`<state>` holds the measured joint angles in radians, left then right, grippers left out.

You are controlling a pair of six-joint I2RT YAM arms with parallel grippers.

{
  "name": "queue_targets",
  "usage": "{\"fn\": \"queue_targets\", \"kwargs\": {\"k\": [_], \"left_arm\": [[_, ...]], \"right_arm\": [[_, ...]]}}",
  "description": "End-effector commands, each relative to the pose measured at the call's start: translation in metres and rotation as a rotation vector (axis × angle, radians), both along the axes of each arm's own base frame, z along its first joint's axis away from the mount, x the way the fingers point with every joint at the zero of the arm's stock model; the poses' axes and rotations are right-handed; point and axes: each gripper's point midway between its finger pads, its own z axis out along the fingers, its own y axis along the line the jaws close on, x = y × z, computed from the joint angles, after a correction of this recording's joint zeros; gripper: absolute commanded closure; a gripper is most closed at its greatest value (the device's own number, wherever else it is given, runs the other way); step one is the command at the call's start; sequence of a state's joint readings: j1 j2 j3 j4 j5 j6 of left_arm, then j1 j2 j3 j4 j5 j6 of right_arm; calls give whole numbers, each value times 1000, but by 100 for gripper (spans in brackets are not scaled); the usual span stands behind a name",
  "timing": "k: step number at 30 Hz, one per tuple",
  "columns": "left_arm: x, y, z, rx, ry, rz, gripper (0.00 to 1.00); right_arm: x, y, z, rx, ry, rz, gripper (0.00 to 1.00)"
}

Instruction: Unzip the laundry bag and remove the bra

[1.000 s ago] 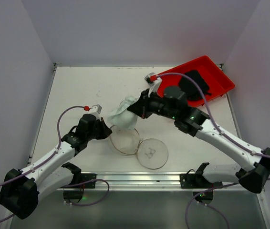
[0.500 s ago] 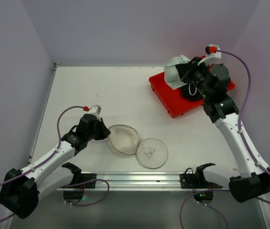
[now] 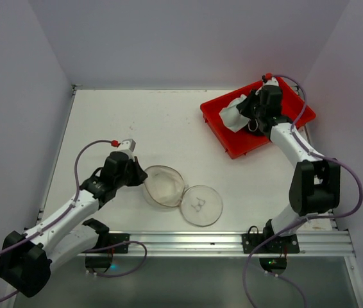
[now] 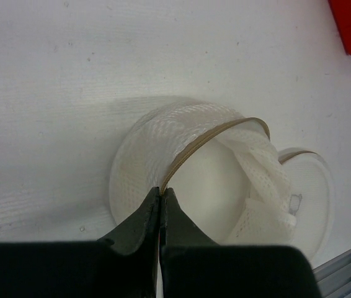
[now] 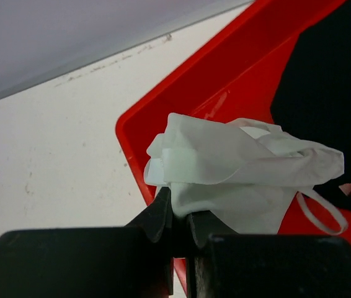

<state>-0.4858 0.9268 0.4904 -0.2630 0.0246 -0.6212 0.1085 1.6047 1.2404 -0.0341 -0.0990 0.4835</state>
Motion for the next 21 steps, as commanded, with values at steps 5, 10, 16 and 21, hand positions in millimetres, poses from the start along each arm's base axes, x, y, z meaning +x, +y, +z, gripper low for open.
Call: {"fn": "queue_targets", "kwargs": {"k": [5, 10, 16, 21], "left_arm": [[18, 3, 37, 29, -137, -8, 100], [18, -1, 32, 19, -118, -17, 100], [22, -4, 29, 15, -108, -13, 100], [24, -5, 29, 8, -106, -6, 100]], "right_arm": [[16, -19, -60, 47, 91, -104, 98], [8, -32, -76, 21, 131, -165, 79], [-1, -40, -48, -30, 132, -172, 37], [-24, -32, -21, -11, 86, -143, 11]]}}
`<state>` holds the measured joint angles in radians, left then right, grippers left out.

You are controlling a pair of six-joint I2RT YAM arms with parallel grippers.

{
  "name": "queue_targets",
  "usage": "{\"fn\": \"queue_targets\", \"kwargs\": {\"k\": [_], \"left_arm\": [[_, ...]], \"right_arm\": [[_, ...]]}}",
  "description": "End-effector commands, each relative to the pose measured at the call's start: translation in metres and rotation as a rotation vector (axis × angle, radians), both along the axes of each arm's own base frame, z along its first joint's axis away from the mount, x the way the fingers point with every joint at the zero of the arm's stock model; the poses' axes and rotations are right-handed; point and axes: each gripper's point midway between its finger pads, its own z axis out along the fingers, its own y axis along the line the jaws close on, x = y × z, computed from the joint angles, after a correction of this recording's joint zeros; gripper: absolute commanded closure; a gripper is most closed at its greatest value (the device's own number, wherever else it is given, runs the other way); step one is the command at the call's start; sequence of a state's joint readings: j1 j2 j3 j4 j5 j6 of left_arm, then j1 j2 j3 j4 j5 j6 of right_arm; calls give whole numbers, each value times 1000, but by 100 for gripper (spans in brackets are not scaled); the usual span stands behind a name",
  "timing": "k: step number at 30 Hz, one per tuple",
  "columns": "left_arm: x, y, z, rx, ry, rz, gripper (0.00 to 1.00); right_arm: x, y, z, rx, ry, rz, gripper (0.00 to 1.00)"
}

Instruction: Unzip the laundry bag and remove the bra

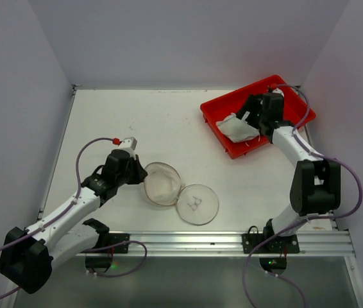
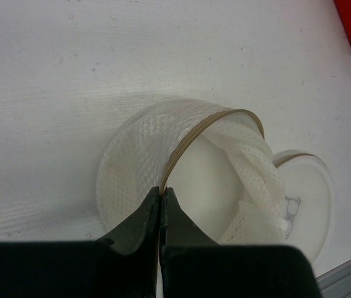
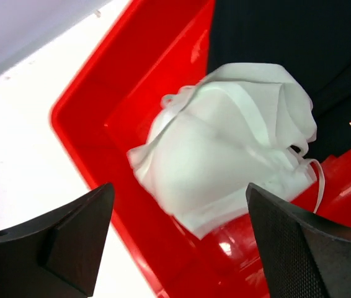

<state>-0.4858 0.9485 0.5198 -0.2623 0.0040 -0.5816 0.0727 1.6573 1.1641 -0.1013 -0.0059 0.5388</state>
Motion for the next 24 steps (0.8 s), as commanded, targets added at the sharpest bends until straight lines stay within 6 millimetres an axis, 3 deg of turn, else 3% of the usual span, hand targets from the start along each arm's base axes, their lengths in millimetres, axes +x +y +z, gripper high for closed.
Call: {"fn": "queue_targets", "kwargs": {"k": [1, 2, 3, 5, 6, 7, 8, 9, 11, 12, 14, 17, 20, 24], "left_arm": [[16, -7, 22, -29, -71, 4, 100], [17, -7, 20, -28, -68, 5, 100], [17, -8, 19, -28, -62, 7, 100], [15, -11, 14, -38, -38, -7, 100], [15, -12, 13, -39, -37, -7, 100], [16, -12, 13, -38, -36, -2, 100], [17, -10, 12, -36, -36, 6, 100], [18, -10, 13, -37, -35, 12, 100], [23, -4, 13, -20, -38, 59, 100], [25, -3, 14, -17, -40, 75, 100], [27, -3, 10, -15, -24, 89, 100], [31, -4, 6, -19, -13, 103, 100], [35, -5, 2, -25, -12, 116, 100], [40, -4, 3, -9, -18, 135, 100]], "right_arm": [[-18, 3, 64, 2, -136, 6, 11], [-24, 6, 67, 3, -144, 14, 11], [-38, 23, 60, 31, -124, 67, 10], [-65, 49, 70, 67, -139, 146, 10], [-84, 61, 51, 90, -86, 180, 11], [-99, 73, 57, 105, -100, 215, 11], [-119, 98, 51, 118, -80, 289, 12], [-138, 108, 29, 138, -24, 315, 13], [-176, 144, 17, 189, 24, 449, 14], [-195, 152, -3, 214, 80, 483, 15], [-232, 177, -16, 246, 143, 586, 16], [-276, 195, -44, 266, 245, 659, 17], [-304, 204, -67, 278, 329, 683, 18], [-312, 209, -87, 276, 417, 671, 17]]}}
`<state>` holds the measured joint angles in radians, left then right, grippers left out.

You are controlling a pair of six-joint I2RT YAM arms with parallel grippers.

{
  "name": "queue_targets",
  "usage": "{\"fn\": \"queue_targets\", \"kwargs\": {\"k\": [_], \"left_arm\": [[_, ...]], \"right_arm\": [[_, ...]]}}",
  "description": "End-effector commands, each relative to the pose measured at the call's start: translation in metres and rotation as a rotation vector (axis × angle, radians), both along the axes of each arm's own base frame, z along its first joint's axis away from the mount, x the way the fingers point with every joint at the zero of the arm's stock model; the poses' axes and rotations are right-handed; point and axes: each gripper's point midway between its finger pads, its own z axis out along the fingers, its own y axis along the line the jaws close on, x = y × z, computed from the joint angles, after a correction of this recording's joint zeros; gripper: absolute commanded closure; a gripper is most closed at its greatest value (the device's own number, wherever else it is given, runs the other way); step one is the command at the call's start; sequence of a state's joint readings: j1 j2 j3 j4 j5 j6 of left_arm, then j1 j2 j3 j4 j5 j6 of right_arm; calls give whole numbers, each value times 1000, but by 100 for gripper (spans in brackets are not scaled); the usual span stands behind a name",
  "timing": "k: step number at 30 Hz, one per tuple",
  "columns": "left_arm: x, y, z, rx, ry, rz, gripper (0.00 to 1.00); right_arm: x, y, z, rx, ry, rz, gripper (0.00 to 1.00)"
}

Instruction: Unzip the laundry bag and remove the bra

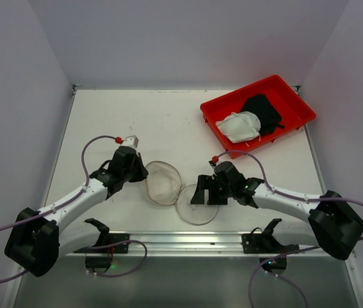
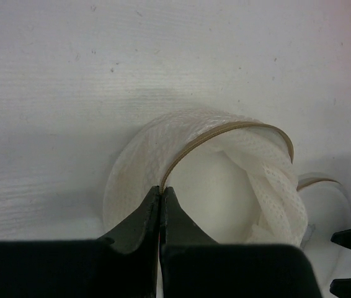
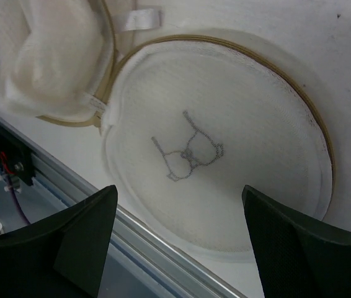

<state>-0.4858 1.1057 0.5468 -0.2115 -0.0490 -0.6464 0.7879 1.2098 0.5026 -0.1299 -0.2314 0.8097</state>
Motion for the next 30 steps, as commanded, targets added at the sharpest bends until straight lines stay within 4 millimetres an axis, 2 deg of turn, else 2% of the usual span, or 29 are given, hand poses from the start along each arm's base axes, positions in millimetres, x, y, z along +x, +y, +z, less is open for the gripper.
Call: {"fn": "queue_targets", "kwargs": {"k": [1, 3, 4, 5, 6, 7, 8, 9, 10, 11, 12, 13, 14, 17, 19, 22, 27, 30], "left_arm": [[26, -2, 28, -26, -101, 57, 100], [26, -2, 29, -26, -106, 57, 100], [26, -1, 30, -25, -106, 56, 100], [23, -1, 28, -20, -95, 51, 100], [21, -1, 29, -22, -90, 43, 100], [18, -1, 28, -20, -84, 41, 100], [14, 2, 25, -14, -70, 42, 100], [10, 4, 20, -9, -59, 40, 100], [6, 5, 22, -17, -64, 41, 100], [3, 6, 19, -17, -54, 43, 100], [-4, 6, 12, -23, -35, 34, 100], [-7, 5, 12, -40, -32, 34, 100], [-9, 3, 10, -54, -26, 28, 100], [-18, -9, 1, -126, 10, -2, 100], [-23, -17, -7, -165, 45, -15, 100], [-20, -28, -7, -214, 51, -29, 100], [-15, -29, -19, -195, 73, -22, 100], [-16, -29, -27, -185, 94, -23, 100]], "right_arm": [[2, 13, -9, 7, 78, -21, 17], [12, 18, -11, -27, 85, -20, 16], [15, 17, -24, -66, 110, -24, 17], [22, 16, -27, -79, 108, -42, 17], [34, 17, -25, -87, 86, -58, 16], [39, 13, -32, -107, 99, -76, 16], [55, 5, -32, -110, 98, -124, 17], [68, 3, -27, -102, 79, -140, 16], [78, -3, -25, -103, 67, -168, 16], [96, -16, -19, -103, 43, -223, 16], [109, -20, -11, -108, 1, -238, 16], [116, -27, -9, -132, -15, -257, 16], [135, -33, 4, -145, -70, -292, 16], [148, -42, 17, -206, -126, -301, 16], [146, -48, 25, -218, -142, -312, 16], [140, -66, 29, -259, -171, -364, 16], [116, -98, 14, -356, -111, -455, 20], [108, -103, 4, -373, -73, -473, 24]]}}
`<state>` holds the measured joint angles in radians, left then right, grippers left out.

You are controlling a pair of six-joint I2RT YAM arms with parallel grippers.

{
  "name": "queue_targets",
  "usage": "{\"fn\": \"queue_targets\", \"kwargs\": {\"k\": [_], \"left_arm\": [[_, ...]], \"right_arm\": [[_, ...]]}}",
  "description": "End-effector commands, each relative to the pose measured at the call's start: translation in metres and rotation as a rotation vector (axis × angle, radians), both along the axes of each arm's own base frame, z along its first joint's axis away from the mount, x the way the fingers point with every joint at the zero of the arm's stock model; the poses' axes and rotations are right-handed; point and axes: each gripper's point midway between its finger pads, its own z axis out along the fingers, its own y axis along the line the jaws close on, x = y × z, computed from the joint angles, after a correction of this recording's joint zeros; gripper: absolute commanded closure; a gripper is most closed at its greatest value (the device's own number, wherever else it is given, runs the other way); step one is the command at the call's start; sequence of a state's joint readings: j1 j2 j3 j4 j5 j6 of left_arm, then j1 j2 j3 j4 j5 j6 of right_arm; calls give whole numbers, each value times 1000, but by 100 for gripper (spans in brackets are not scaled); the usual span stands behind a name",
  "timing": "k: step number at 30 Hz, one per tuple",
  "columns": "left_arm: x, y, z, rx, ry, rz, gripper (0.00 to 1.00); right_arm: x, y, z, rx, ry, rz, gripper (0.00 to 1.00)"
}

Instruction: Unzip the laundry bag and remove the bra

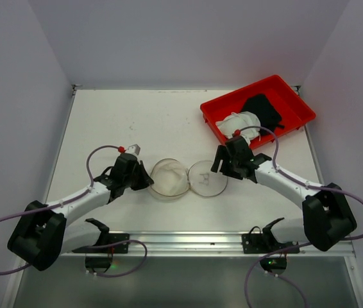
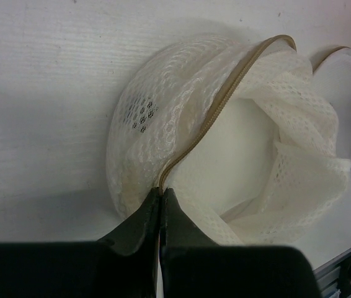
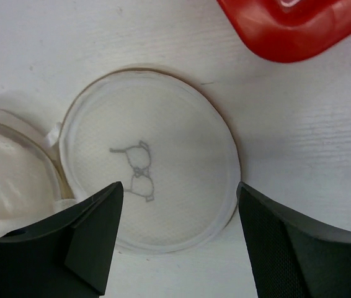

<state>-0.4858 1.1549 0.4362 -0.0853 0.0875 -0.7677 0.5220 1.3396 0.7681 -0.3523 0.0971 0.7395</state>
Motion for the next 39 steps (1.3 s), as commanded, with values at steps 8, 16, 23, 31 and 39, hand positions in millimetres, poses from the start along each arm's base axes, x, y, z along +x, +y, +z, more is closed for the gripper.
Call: {"fn": "queue_targets", "kwargs": {"k": [8, 16, 23, 31, 39], "left_arm": [[7, 6, 4, 24, -45, 26, 100], [0, 18, 4, 62, -54, 39, 100], [2, 17, -4, 78, -42, 25, 100], [5, 0, -16, 27, -26, -25, 100], [10, -26, -15, -48, -31, -74, 100]], "right_arm": [[-22, -11, -41, -31, 170, -91, 34], [-29, 4, -68, 34, 236, -79, 41], [-28, -1, -61, 16, 215, -81, 100], [-5, -11, 24, -42, -21, -22, 100], [-6, 31, 96, 12, -185, 182, 100]]}}
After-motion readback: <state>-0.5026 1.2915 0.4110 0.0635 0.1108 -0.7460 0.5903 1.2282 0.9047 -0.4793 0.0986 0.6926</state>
